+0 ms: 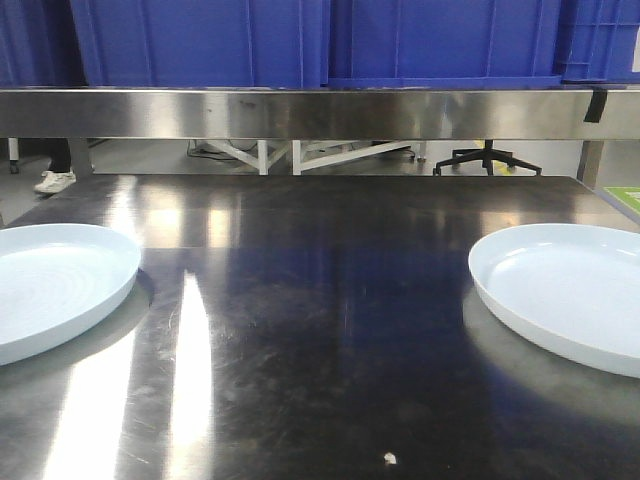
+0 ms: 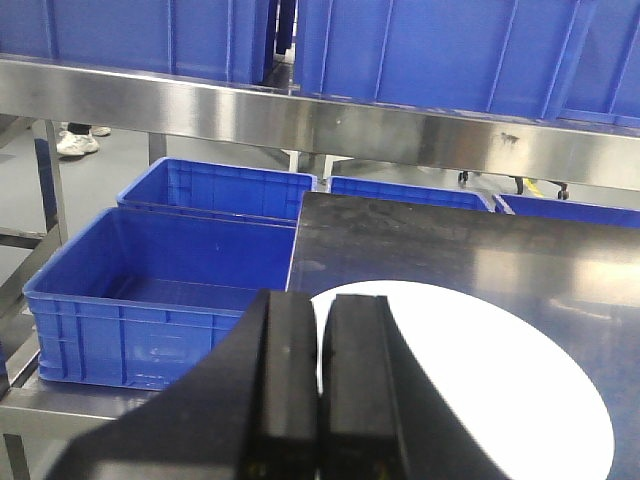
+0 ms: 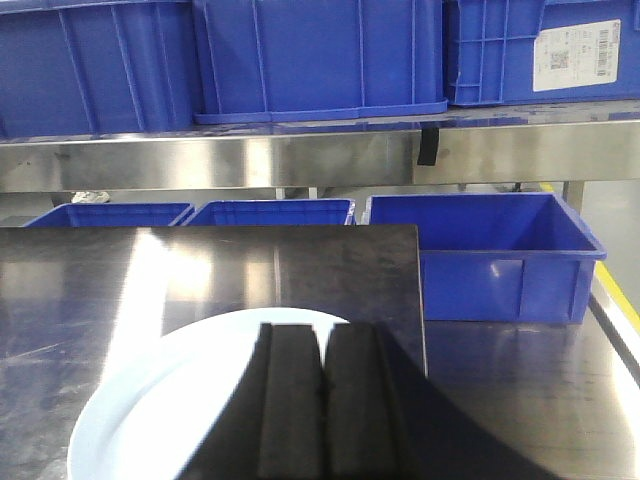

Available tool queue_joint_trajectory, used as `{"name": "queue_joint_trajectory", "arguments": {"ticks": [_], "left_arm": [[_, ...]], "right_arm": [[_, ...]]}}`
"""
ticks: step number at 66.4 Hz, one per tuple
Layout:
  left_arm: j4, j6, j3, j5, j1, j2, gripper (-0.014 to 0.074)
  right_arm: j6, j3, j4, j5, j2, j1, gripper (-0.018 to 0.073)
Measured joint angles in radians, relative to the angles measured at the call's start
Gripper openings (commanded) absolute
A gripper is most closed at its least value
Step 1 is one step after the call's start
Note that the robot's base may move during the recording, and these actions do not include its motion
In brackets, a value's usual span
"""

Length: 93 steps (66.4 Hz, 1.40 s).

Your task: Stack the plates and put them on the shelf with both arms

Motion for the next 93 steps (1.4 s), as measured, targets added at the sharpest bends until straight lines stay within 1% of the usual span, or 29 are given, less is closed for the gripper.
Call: {"name": "queue_joint_trajectory", "arguments": {"ticks": [52, 57, 63, 67, 75, 82, 88, 93], "left_arm": [[0.005, 0.000, 0.000, 0.002, 0.000, 0.000, 0.0085], [-0.013, 0.000, -0.021, 0.018, 0.000, 0.029, 0.0085], [-0.026, -0.002, -0.127, 0.103, 0.000, 0.139, 0.0085], [-0.026, -0.002, -0.247, 0.182, 0.000, 0.264, 0.0085], [0.006, -0.002, -0.501, 0.316, 0.000, 0.549, 0.0085], [0.034, -0.002, -0.679, 0.397, 0.000, 0.742, 0.0085], [0.041, 0.000, -0.766, 0.450, 0.000, 0.862, 0.0085], [0.045, 0.006, -0.811, 0.480, 0.000, 0.922, 0.0085]], "right_arm": [[0.000, 0.000, 0.000, 0.000, 0.000, 0.000, 0.0057], [0.000, 0.000, 0.000, 0.000, 0.000, 0.000, 0.0057], [0.000, 0.000, 0.000, 0.000, 0.000, 0.000, 0.0057], [0.000, 0.000, 0.000, 0.000, 0.000, 0.000, 0.0057], [0.000, 0.000, 0.000, 0.000, 0.000, 0.000, 0.0057], [0.000, 0.000, 0.000, 0.000, 0.000, 0.000, 0.0057], [0.000, 0.000, 0.000, 0.000, 0.000, 0.000, 0.0057], [0.000, 0.000, 0.000, 0.000, 0.000, 0.000, 0.0057]]}}
